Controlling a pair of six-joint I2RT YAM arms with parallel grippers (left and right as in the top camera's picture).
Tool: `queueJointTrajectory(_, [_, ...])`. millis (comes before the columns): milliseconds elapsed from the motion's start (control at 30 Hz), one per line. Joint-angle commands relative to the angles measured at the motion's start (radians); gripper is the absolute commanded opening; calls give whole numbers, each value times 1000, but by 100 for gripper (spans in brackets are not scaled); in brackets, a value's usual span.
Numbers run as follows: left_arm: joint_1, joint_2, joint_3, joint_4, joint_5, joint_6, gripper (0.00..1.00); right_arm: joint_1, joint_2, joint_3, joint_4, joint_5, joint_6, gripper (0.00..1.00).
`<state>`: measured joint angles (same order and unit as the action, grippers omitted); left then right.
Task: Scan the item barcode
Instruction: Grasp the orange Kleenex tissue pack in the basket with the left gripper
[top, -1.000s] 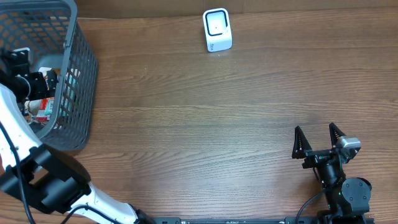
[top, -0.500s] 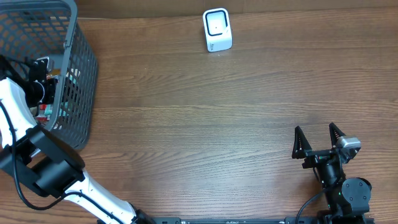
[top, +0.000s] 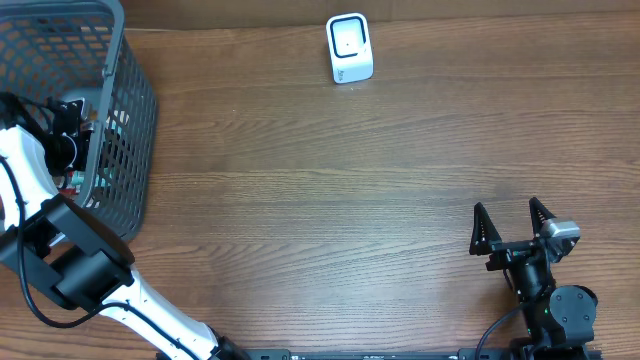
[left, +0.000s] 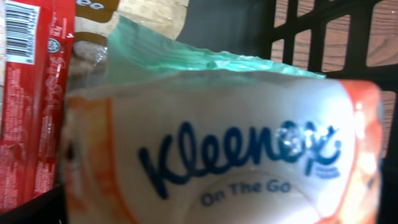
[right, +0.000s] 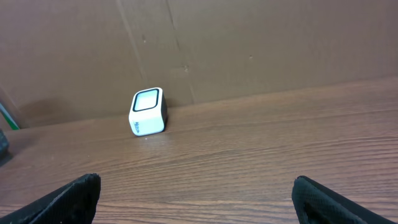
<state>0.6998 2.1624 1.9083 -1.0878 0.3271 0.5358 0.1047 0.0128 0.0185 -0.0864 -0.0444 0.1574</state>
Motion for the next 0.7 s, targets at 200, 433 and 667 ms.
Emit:
queueJointTrajectory(200, [-6,19,-24,22,-23,21,95,-5,-10,-11,5,5,7,100])
queueJointTrajectory(433, [-6,20,-24,8,-23,17,89,-5,-10,-11,5,5,7,100])
queueJointTrajectory(667, [-6,20,-24,13,-77,-29,87,-5,-10,-11,5,5,7,100])
